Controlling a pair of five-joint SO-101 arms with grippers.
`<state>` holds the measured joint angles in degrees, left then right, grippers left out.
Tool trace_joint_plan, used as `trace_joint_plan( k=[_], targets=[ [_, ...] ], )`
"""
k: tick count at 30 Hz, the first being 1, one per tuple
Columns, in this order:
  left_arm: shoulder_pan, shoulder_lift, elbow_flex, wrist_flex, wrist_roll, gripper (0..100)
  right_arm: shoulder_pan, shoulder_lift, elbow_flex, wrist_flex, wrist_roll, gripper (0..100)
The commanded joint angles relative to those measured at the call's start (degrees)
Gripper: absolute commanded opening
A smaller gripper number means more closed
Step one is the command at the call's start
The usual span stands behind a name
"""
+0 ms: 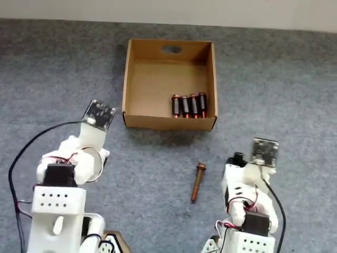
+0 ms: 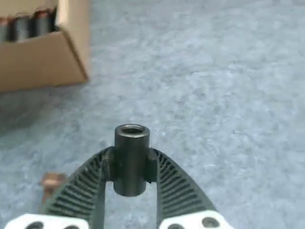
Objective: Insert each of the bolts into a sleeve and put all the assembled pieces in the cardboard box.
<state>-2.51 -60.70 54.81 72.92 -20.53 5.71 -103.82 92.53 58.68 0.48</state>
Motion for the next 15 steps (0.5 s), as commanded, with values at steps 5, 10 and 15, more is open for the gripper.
trace_joint_plan(
  k=[5, 10, 15],
  targets=[
    [16.3, 18.7, -16.5, 8.8, -0.3, 1, 10.1, -0.6, -0.3, -1.4, -4.9, 0.6],
    [27.1, 37.0, -24.9, 8.0, -0.2, 1, 16.3, -0.6, 0.0, -4.7, -7.5, 0.6],
    [37.0, 48.0, -31.5, 2.5, 7.0, 4, 18.5, -0.6, 0.2, -5.8, -7.6, 0.6]
  ],
)
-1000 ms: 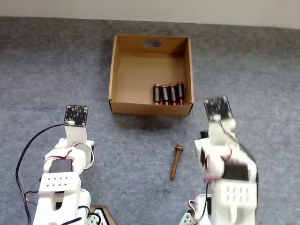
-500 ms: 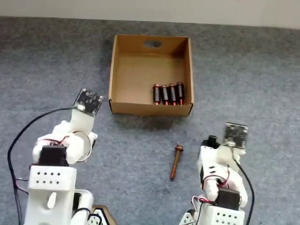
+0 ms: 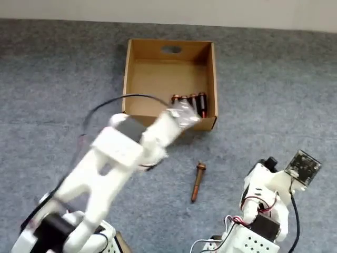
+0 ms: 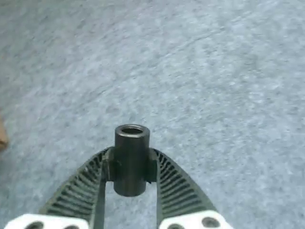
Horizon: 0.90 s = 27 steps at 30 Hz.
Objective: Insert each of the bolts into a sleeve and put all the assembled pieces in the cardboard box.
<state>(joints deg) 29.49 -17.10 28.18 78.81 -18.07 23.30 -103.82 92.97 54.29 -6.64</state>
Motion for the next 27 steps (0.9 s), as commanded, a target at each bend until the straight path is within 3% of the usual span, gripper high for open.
trace_joint_plan(
  k=[1, 4, 12, 18, 27],
  targets=[
    [6.2, 6.2, -5.7, -5.0, 6.9, 8, 0.9, -0.6, -0.2, -1.4, -0.5, 0.6],
    [8.4, 10.2, -6.0, -10.0, 16.2, 16, 0.9, -0.6, -0.2, -1.4, -0.5, 0.6],
    [12.9, 16.5, -5.8, -22.9, 35.0, 17, 0.6, -0.6, -0.2, -1.4, -0.4, 0.6],
    [16.0, 21.8, -6.0, -25.2, 36.6, 17, 0.5, -0.6, -0.2, -1.4, -0.3, 0.6],
    [13.8, 32.0, -9.1, -27.1, 36.7, 15, 0.4, -0.6, -0.1, -1.4, -0.2, 0.6]
  ],
)
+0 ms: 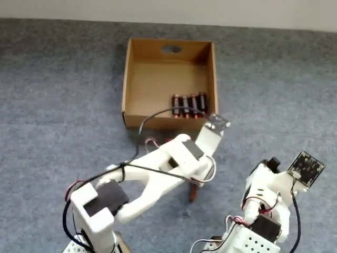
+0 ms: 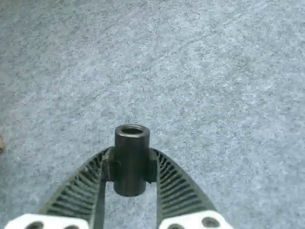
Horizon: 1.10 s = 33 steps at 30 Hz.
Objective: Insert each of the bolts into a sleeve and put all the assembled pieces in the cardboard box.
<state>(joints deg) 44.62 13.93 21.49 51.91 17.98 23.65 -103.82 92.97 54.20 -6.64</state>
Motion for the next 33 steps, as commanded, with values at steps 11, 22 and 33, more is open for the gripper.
trace_joint_plan(
  k=[11, 22, 33],
  targets=[
    [-12.6, -0.4, -2.9, 14.9, -2.0, 1, 0.0, -0.6, -0.1, -1.3, -0.2, 0.6],
    [-25.3, -28.8, 17.1, 15.8, -24.1, 1, 0.0, -0.6, -0.1, -1.3, -0.2, 0.6],
    [-31.6, -42.9, 32.6, 8.5, -25.9, 1, -3.6, -0.6, 0.0, -0.8, -0.2, 0.6]
  ],
)
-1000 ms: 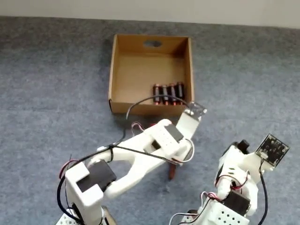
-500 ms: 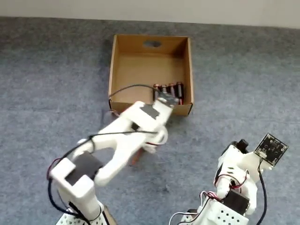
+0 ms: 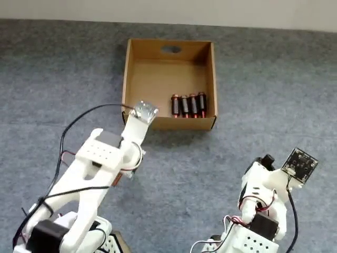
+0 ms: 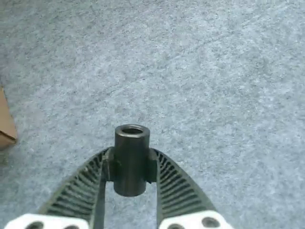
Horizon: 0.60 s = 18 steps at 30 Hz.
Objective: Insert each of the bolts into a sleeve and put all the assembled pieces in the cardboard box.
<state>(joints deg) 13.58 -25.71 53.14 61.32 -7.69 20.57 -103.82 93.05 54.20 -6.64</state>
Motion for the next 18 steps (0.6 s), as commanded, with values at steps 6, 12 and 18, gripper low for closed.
trace_joint_plan(
  k=[6, 12, 18],
  targets=[
    [-0.7, -9.5, 1.1, 4.1, -0.2, 1, -11.7, -0.6, -1.3, -1.0, -0.2, 0.6],
    [-1.4, -24.5, 2.6, 4.4, -0.2, 1, -27.0, -0.6, -7.8, -1.6, -0.1, 0.9],
    [-1.6, -43.6, 2.9, -1.5, -0.1, 1, -40.7, -0.4, -9.3, -10.0, -0.1, 0.9]
  ],
)
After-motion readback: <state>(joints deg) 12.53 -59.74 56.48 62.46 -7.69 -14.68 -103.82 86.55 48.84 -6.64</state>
